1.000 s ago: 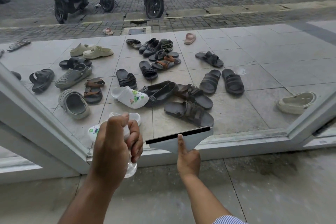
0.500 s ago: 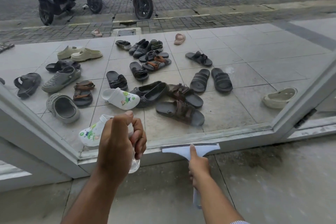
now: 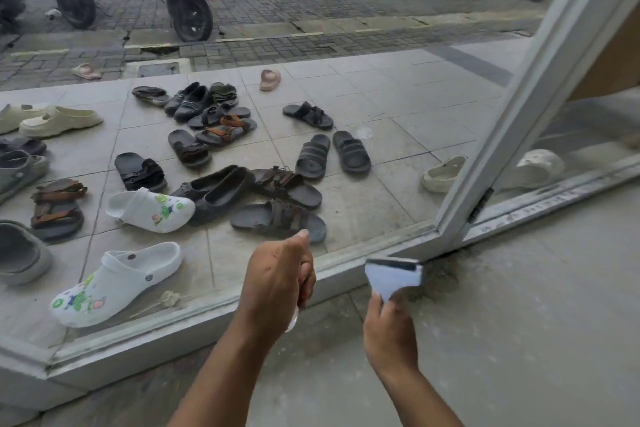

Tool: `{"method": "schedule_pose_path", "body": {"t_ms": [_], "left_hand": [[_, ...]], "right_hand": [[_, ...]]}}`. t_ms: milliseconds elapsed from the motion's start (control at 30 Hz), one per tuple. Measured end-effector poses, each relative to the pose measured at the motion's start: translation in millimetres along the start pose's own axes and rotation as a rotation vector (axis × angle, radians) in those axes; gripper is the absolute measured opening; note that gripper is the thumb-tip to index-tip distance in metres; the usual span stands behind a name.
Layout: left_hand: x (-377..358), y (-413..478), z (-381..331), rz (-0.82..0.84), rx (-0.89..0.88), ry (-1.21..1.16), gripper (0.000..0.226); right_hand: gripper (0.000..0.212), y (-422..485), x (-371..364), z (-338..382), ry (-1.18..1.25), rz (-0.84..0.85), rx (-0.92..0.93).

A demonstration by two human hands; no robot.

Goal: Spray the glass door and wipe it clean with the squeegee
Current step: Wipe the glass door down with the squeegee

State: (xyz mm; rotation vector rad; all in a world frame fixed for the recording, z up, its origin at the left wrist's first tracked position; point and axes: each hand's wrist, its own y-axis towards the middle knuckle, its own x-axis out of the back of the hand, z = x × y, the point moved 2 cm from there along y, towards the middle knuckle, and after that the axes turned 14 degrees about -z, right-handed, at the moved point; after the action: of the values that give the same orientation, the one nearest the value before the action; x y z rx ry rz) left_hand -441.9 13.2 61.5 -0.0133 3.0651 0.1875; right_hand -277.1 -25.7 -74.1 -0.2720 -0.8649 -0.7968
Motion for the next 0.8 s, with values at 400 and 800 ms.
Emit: {"method": "schedule_pose_path", "body": {"t_ms": [400, 800], "left_hand": [[-86, 2, 67, 0.059, -0.066, 0.270, 0.049], [-207, -39, 138, 0.457, -0.010, 0.446, 0.031]], "right_hand": [[0.030, 26, 25, -90, -0.288, 0.463, -0.042], [0.038, 179, 201, -186, -0.689, 0.397, -0.136]]}}
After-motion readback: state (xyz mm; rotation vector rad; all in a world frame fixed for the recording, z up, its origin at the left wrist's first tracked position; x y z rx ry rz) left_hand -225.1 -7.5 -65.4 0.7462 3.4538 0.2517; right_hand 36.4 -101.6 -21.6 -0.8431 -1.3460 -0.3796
